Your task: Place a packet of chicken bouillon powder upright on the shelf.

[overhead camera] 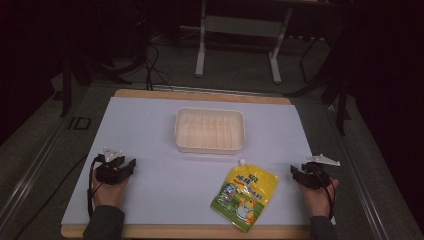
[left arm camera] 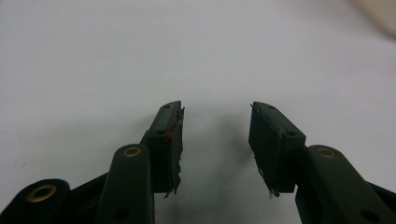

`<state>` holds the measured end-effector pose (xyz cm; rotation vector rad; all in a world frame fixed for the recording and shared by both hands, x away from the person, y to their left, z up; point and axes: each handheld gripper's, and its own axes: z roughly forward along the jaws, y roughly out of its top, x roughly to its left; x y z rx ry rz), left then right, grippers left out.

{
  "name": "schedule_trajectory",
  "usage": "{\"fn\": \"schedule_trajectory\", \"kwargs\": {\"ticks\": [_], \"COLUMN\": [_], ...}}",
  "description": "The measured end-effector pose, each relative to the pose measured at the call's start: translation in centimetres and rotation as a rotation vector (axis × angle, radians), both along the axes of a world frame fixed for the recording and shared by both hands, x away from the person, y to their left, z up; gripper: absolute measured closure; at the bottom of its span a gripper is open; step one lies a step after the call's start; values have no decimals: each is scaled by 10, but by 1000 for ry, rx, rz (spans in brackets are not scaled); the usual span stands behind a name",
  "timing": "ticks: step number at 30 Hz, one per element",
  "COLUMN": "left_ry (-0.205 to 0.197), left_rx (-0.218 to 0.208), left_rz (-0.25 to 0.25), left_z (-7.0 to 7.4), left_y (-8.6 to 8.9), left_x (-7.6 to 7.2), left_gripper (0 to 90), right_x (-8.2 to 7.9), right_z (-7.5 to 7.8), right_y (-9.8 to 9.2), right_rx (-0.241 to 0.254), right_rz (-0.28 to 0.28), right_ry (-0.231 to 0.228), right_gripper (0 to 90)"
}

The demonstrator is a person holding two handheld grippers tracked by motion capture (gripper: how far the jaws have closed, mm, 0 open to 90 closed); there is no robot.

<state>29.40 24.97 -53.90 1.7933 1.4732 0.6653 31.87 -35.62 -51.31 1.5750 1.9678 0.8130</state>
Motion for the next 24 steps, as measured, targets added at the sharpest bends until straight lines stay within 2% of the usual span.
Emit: {"fn": "schedule_trajectory", "kwargs": {"ticks": [2, 5, 6, 8, 11, 13, 15, 16, 19, 24], "left_ry": [-10, -10, 8, 7, 0, -5, -3, -3, -1, 3], "left_rx": [29, 31, 32, 33, 40, 46, 47, 47, 59, 62], "left_rz": [-2, -3, -6, -11, -10, -11, -20, -20, -22, -24], "left_z": [1, 1, -2, -2, -2, -2, -2, -2, -2, -2], "left_y": [-2, -2, -2, -3, -4, -4, -5, -5, -6, -7], "left_x": [0, 0, 1, 1, 0, 0, 0, 0, 0, 0], "left_gripper": [531, 529, 528, 533, 540, 539, 520, 507, 505, 508], "right_x": [-4, -7, -9, -11, -13, -14, -18, -18, -26, -32], "right_z": [5, 8, 12, 17, 23, 25, 28, 28, 28, 22], "right_y": [1, 2, 3, 5, 9, 12, 17, 17, 25, 33], "right_rx": [13, 38, 58, 79, 116, 162, 187, 187, 168, 187], "right_rz": [36, 61, 74, 90, 135, 187, 250, 250, 323, 388], "right_ry": [2, 8, 5, 2, 11, 12, 18, 18, 42, 65], "right_gripper": [511, 501, 492, 480, 410, 355, 323, 323, 303, 297]}}
